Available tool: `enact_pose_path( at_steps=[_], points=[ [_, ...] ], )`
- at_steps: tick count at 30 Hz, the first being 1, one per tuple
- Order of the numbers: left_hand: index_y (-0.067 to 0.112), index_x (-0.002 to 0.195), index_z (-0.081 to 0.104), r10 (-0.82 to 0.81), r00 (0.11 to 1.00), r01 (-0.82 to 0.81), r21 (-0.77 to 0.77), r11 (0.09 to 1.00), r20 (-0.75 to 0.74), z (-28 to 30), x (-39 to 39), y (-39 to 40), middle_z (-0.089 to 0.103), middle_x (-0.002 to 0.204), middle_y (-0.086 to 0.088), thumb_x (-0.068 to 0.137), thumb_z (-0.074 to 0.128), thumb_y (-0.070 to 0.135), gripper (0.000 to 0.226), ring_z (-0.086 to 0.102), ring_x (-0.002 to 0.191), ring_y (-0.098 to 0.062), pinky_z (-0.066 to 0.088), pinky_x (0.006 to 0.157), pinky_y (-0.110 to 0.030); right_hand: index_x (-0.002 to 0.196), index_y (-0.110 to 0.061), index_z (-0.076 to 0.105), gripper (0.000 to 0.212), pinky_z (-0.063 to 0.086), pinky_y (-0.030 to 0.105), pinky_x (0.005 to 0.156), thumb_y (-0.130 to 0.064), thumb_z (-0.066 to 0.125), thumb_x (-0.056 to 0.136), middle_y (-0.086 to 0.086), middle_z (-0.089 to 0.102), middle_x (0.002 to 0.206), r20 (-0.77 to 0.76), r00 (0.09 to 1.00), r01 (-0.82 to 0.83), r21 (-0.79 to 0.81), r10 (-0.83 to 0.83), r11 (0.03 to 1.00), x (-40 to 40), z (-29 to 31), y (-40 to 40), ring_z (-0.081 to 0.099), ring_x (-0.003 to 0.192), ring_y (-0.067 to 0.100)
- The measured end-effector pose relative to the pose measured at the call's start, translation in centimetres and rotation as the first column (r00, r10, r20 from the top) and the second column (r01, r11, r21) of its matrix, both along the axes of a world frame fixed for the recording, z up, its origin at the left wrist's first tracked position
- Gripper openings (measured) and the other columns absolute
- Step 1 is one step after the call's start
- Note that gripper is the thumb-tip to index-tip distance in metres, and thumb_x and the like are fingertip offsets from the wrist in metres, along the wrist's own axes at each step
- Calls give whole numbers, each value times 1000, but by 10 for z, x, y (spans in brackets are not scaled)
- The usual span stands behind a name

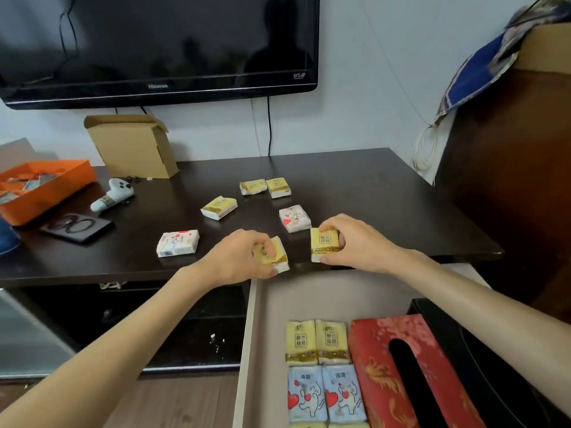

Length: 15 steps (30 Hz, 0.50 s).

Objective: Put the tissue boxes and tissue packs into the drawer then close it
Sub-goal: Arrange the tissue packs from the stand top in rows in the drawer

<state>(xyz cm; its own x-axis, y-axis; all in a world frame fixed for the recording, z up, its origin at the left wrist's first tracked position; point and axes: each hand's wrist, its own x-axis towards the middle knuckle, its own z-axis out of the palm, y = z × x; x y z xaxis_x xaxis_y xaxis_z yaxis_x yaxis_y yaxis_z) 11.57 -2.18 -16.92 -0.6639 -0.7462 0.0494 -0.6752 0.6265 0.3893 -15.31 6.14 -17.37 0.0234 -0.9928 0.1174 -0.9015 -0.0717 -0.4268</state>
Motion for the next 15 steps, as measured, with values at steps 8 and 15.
enact_pose_path(
  at_steps=[8,15],
  points=[
    [38,97,58,-187,981,188,-19,982,50,-36,7,81,60,100,21,67,69,67,43,52,96,-2,50,79,-32,138,-39,41,82,48,29,75,-61,76,67,-20,47,116,35,993,-113,41,112,993,22,-16,73,57,93,3],
    [28,107,55,-221,957,231,-34,972,191,-72,-9,89,60,111,12,76,75,52,44,52,104,-10,34,68,-25,123,-32,54,64,49,34,72,-52,82,69,-14,45,107,-134,987,-55,229,87,972,38,-50,78,55,93,10]
  ],
)
